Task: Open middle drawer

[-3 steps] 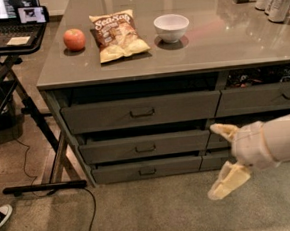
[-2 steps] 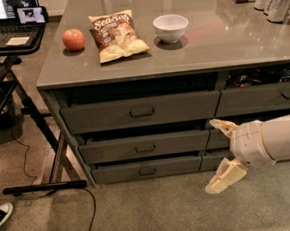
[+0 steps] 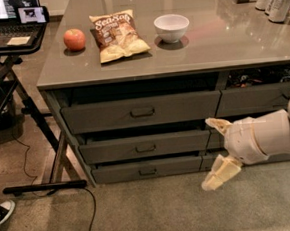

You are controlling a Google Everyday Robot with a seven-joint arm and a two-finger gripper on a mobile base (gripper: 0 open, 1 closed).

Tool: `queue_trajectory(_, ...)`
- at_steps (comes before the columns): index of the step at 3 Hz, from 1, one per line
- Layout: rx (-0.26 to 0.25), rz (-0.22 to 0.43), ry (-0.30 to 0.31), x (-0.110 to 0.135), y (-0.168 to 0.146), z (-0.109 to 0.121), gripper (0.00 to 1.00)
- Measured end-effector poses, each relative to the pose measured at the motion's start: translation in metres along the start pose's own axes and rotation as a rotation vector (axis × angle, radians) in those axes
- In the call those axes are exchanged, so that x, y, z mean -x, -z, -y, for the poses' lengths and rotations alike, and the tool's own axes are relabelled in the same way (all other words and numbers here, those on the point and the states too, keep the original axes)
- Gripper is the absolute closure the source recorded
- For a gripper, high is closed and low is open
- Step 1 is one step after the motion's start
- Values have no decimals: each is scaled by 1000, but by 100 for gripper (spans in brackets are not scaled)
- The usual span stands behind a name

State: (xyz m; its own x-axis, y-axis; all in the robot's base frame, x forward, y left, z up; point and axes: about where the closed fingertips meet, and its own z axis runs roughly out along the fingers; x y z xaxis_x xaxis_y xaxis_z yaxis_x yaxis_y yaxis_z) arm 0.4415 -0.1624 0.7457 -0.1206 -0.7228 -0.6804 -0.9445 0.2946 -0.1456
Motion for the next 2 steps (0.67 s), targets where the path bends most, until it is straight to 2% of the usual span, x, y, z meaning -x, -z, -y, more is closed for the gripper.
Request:
queue_trajectory(1,-21,19,11,-22,-19,29,0)
queue_trajectory(2,-25,31,-4,-66,-62,69,0)
